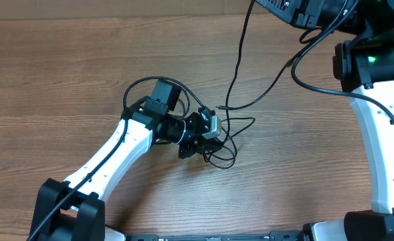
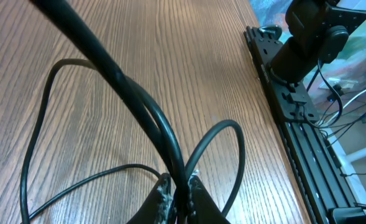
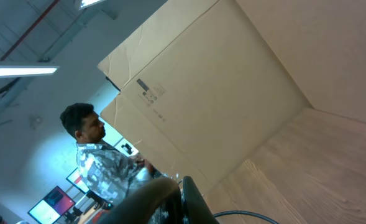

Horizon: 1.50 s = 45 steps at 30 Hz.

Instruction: Untangle cables

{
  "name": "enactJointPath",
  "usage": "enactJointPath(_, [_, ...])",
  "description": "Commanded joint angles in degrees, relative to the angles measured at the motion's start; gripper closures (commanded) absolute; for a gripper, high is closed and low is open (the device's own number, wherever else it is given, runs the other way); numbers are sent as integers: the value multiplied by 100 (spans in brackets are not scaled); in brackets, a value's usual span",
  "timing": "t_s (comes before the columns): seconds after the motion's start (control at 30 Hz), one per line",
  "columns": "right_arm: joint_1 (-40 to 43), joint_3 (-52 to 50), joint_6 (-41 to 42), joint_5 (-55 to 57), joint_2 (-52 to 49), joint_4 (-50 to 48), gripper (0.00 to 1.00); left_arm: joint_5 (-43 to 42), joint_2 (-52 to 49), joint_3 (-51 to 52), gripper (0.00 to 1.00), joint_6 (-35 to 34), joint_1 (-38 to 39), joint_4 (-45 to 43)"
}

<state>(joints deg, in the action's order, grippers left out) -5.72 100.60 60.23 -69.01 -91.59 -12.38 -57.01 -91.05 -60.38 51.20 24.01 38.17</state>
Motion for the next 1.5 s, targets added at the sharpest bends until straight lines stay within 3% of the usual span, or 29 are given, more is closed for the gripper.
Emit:
enactJointPath(0.0, [24,175,37,-13,-4,-11,96,-127,-46,-50,94,4,0,15])
enactJointPath(0.33, [142,175,-780,284,-13,737,96,-175,-46,-50,96,-122,2,640])
enactJointPath(0.6, [1110,175,-1541,1552,-81,2328,96,-90,-46,-50,96,411,-50,1523])
enactJointPath(1.2, [3423,175,-1853,1628,-291,2750,96,-90,-46,-50,96,407,-422,1502])
enactJointPath(1.33, [3578,175,-2457,1930,-293,3464,96,-92,-46,-50,96,387,-422,1495])
enactJointPath(1.47, [3595,175,-3086,2918,-295,4441,96,-109,-46,-50,96,387,-422,1495])
